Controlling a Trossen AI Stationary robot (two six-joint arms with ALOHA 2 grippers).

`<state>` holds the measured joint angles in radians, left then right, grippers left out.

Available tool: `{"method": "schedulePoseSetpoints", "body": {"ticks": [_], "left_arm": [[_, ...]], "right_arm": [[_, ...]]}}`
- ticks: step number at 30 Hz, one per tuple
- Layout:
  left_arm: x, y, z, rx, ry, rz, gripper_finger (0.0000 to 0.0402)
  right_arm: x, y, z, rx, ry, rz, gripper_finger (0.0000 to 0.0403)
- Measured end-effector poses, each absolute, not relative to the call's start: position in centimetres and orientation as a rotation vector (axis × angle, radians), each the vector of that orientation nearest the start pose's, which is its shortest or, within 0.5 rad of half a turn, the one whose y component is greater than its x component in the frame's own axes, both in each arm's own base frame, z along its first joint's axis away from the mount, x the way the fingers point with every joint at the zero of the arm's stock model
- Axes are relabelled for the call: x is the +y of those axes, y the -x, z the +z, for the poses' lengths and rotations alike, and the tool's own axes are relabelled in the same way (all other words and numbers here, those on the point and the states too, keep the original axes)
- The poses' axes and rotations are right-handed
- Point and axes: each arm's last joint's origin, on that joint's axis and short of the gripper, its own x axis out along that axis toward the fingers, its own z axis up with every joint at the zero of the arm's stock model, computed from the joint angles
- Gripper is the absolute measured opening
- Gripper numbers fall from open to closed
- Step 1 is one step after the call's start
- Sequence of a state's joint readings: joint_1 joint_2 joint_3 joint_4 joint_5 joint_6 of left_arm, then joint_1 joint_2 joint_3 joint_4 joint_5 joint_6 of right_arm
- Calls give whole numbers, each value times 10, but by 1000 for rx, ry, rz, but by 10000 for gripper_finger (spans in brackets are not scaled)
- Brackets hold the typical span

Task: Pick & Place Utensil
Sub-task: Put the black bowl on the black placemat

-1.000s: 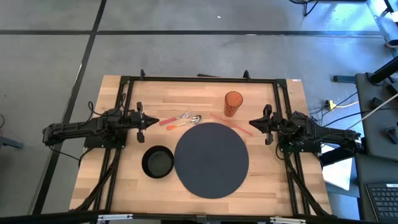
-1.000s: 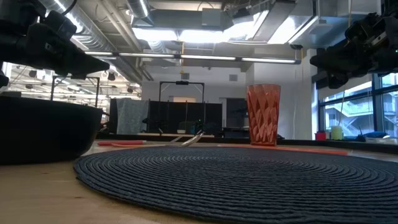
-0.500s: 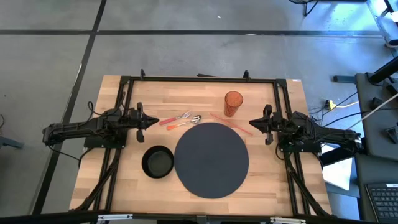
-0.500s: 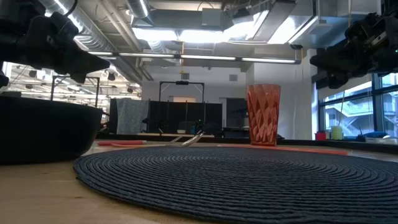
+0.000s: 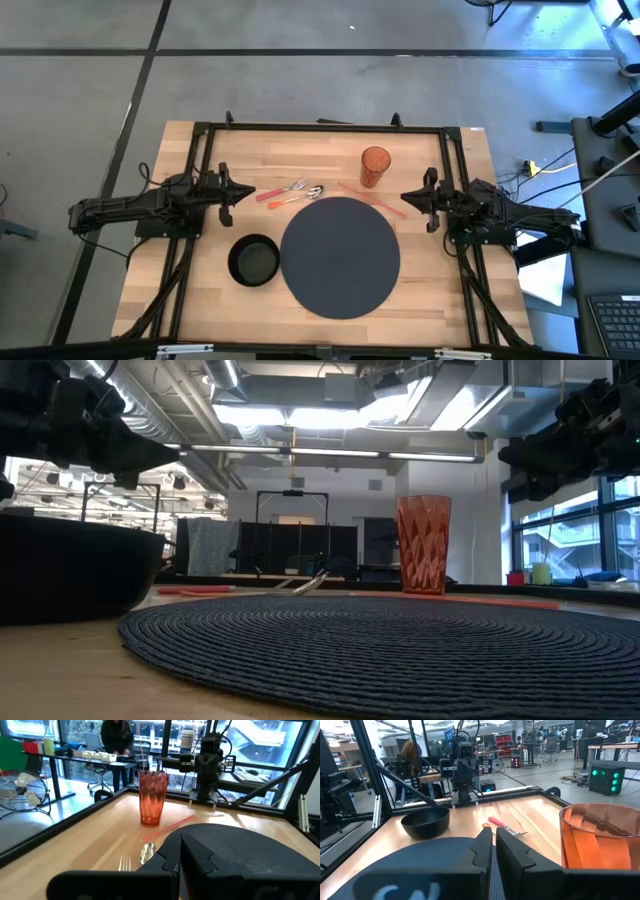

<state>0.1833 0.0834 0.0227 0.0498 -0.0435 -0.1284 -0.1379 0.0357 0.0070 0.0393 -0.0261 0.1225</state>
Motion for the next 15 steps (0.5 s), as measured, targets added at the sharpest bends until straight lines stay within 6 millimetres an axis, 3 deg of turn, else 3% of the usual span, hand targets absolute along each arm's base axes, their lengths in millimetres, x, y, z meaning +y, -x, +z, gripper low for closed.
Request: {"method": "schedulePoseSetpoints", "body": {"ticks": [9,15], "left_arm": [[20,-100,169,-3,128,227,4],[20,-100,169,-2,117,229,4]], "right_arm": [[-13,-99,167,-17,-123,-111,5],[-13,-99,167,-17,-123,-111,19]]}}
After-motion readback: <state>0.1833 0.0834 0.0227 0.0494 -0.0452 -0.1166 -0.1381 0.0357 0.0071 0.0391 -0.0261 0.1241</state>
